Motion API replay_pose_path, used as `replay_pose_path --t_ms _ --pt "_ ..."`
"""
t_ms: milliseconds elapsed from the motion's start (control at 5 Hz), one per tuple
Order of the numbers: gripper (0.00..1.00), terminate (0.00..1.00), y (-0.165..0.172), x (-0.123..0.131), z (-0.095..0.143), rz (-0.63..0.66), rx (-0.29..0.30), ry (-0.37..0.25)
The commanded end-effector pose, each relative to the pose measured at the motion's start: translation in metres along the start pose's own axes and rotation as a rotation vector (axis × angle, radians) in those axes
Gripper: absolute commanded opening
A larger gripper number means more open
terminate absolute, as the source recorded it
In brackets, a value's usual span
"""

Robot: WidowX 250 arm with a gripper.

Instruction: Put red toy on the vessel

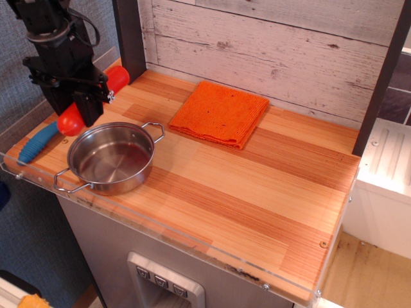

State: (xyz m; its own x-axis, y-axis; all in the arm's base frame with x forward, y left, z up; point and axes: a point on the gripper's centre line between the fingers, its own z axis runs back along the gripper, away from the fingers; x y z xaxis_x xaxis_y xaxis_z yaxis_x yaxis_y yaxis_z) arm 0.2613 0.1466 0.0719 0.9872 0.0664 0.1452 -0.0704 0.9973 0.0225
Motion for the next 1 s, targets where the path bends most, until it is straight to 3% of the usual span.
replay_pose_path --t_ms 0,200,600,800 --pt "0.00 0.00 -0.020 -0.010 0.011 -0.084 0.005 -0.022" --pt "1.00 0.00 -0.021 -0.012 0.014 -0.082 0.025 -0.024" --pt "1.00 0.00 0.002 -0.015 0.041 -0.055 0.009 -0.060" --pt "1.00 0.00 0.017 -0.026 0.071 -0.070 -0.015 -0.053"
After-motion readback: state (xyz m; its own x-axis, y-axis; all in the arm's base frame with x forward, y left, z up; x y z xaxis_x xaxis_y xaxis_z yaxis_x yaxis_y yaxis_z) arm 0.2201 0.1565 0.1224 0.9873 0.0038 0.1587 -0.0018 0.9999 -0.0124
